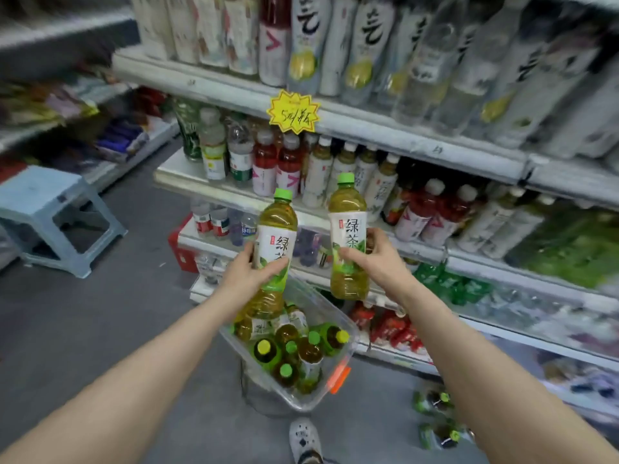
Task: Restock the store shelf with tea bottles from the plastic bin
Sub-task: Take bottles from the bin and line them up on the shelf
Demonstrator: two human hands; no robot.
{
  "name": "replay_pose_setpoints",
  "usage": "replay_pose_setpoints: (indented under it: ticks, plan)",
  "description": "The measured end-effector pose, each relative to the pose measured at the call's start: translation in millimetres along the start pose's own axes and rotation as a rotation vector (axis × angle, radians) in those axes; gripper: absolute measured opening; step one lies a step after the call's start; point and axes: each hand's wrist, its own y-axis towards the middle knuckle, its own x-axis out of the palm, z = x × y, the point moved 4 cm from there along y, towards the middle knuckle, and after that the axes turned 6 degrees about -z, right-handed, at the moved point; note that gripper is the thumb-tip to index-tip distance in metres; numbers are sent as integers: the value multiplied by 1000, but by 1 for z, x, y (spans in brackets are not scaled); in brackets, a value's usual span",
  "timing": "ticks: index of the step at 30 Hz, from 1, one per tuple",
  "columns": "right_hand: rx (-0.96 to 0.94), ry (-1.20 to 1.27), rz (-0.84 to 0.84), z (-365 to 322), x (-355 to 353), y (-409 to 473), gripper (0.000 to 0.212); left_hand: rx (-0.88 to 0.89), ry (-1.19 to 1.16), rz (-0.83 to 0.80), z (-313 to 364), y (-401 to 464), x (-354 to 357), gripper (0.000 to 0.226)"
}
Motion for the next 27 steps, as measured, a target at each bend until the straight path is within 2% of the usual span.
replay_pose_setpoints:
  ticks: [3, 6, 12, 17, 20, 23, 25, 27]
  plan:
    - [-115, -61, 69, -38, -22, -24, 62, 98, 86, 9, 31, -4, -1, 51]
    - [-210, -139, 119, -74, -43, -45, 79, 191, 152, 12, 63, -6, -4, 51]
    - [-326, -190, 275, -141, -89, -71, 72, 345, 135, -7, 137, -8, 2, 49]
    - [-442, -237, 362, -203, -124, -75, 69, 413, 38, -13, 201, -3, -3, 79]
    - [-480, -232, 423, -241, -147, -62, 71, 483, -16, -8, 240, 3, -8, 76]
    - [-511, -192, 475, -283, -173, -44, 65, 547, -14, 22, 277, 13, -15, 87]
    - [-548, -202, 517, -314, -190, -30, 60, 589, -11, 57, 299, 18, -18, 84]
    - [-590, -215, 566, -344, -207, -14, 57, 604, -3, 83, 320, 24, -19, 70]
